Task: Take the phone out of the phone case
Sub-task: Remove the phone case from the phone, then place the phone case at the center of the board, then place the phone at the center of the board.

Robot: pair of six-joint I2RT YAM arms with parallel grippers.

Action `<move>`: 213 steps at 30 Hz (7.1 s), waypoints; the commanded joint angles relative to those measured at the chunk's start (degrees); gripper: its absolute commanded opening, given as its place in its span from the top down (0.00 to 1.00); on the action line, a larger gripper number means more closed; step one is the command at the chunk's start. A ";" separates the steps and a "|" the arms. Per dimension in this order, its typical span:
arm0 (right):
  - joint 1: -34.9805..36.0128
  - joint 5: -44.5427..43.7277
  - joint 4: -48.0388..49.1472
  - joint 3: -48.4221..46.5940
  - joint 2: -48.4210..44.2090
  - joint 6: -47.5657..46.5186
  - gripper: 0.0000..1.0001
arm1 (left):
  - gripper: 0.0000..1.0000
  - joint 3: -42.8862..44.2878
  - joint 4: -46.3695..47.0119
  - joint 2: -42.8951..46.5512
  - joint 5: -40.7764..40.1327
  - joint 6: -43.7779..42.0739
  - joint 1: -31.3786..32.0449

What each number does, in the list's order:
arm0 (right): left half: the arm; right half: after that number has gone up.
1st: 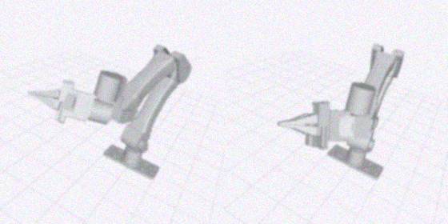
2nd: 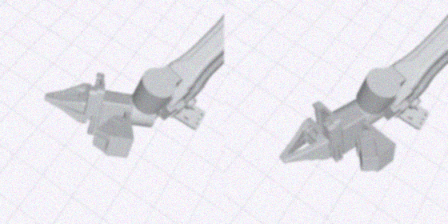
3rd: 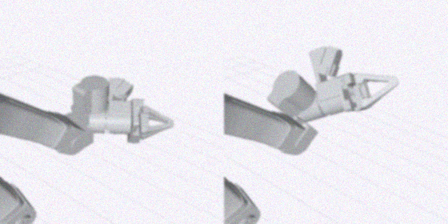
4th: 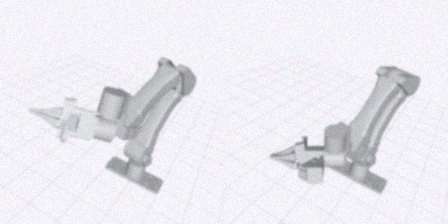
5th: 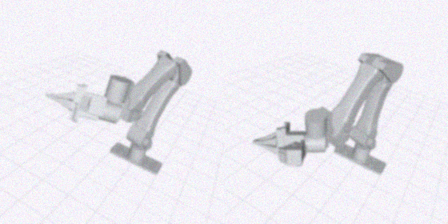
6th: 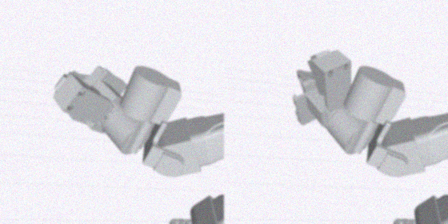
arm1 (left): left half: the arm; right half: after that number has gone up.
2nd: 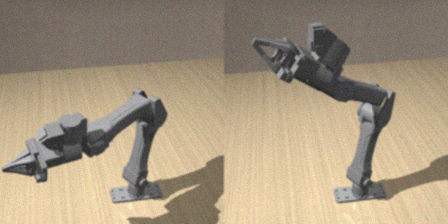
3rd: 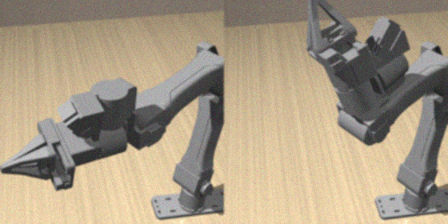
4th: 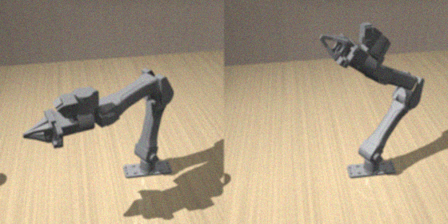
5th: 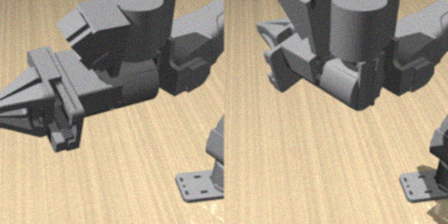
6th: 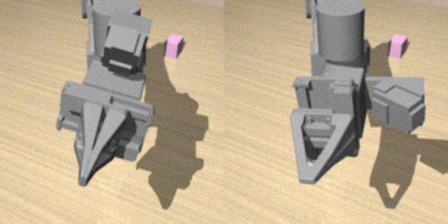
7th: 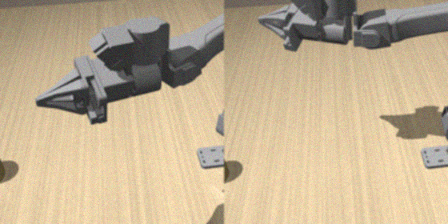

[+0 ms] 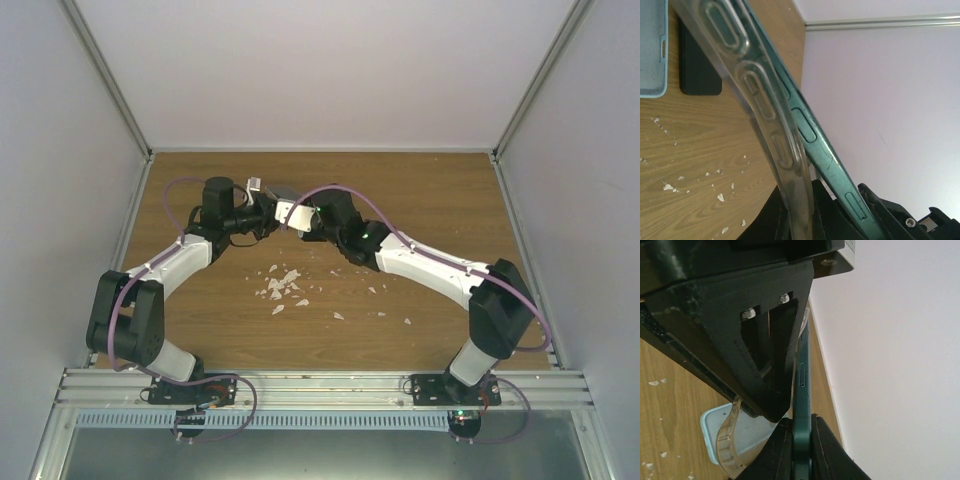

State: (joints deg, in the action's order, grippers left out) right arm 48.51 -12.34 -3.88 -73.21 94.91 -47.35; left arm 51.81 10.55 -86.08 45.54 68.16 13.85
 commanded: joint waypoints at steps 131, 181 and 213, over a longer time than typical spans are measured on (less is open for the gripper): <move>-17.55 11.42 -20.60 -13.19 -7.75 19.14 0.99 | 0.70 -5.13 -17.10 -20.84 5.61 -28.57 7.49; -10.94 -0.78 2.89 -12.31 -18.14 -13.01 0.99 | 0.01 27.49 -6.24 6.45 2.33 -25.91 -5.26; 6.86 -8.71 45.36 16.25 -20.06 -49.58 0.99 | 0.44 16.18 9.75 7.42 4.41 0.36 -4.96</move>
State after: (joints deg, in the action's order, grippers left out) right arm 54.48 -20.62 32.08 -57.21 75.59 -94.80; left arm 69.82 14.66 -80.07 49.69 65.58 8.88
